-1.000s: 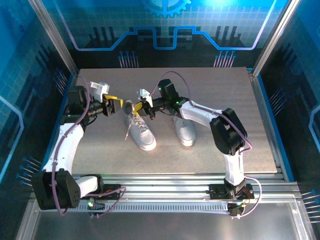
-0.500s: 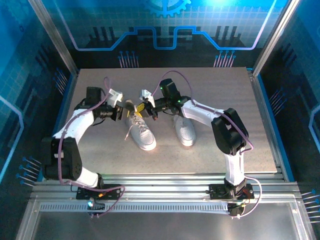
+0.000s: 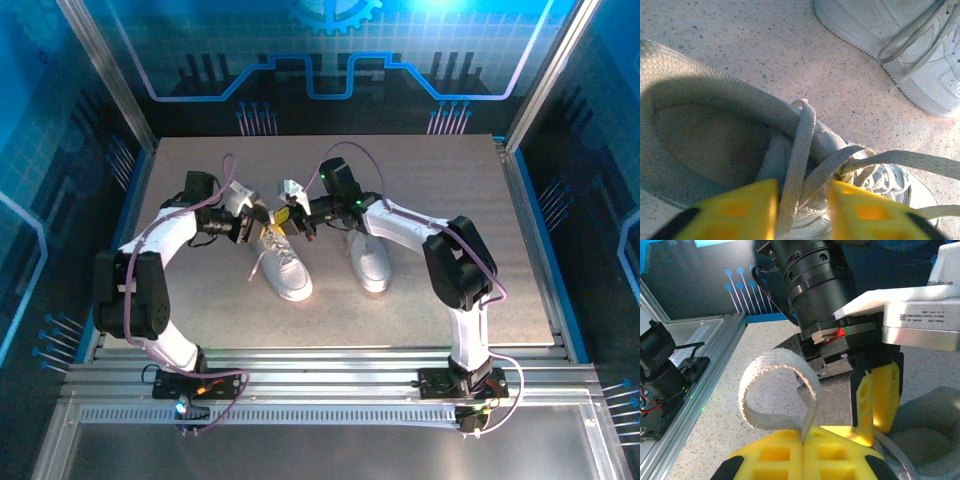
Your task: Tie the shoes
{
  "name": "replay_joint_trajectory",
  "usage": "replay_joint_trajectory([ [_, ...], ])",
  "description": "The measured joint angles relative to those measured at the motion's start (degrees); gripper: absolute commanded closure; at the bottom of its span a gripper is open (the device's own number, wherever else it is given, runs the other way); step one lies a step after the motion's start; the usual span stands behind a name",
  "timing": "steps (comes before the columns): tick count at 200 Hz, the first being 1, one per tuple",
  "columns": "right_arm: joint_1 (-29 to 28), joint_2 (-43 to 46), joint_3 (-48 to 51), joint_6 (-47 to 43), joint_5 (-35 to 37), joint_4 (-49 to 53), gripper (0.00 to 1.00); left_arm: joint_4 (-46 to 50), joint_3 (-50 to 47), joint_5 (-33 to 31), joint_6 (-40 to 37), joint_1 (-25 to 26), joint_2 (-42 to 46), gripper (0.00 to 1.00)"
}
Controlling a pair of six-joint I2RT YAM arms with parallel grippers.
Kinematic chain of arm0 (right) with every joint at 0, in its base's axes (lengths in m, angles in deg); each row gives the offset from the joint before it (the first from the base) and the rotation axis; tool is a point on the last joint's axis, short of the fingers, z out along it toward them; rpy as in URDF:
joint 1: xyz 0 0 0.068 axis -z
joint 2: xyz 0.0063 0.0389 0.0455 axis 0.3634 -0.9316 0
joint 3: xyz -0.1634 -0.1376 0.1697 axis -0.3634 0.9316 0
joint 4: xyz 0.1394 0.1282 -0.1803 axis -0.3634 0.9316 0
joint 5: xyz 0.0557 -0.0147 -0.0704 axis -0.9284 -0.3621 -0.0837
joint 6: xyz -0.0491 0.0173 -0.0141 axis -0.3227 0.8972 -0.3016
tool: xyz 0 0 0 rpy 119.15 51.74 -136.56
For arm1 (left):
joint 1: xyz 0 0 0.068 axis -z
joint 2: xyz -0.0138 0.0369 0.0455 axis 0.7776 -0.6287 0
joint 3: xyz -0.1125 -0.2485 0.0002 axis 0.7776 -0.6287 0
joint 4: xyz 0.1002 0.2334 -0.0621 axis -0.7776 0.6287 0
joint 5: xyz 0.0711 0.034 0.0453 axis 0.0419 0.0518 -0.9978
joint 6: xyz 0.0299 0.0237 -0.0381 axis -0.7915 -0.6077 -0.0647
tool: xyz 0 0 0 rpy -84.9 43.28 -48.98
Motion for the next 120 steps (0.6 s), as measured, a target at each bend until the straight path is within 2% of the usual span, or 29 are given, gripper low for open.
replay_joint_trajectory([
  [40,0.0,0.1,0.1,-0.1,0.0,0.2,1.0,0.1,0.0,0.5,0.1,-0.1,0.3,1.0],
  [120,0.1,1.1,0.3,0.0,0.9,0.8,1.0,-2.5,-3.1,0.7,3.2,-4.9,13.0,1.0],
])
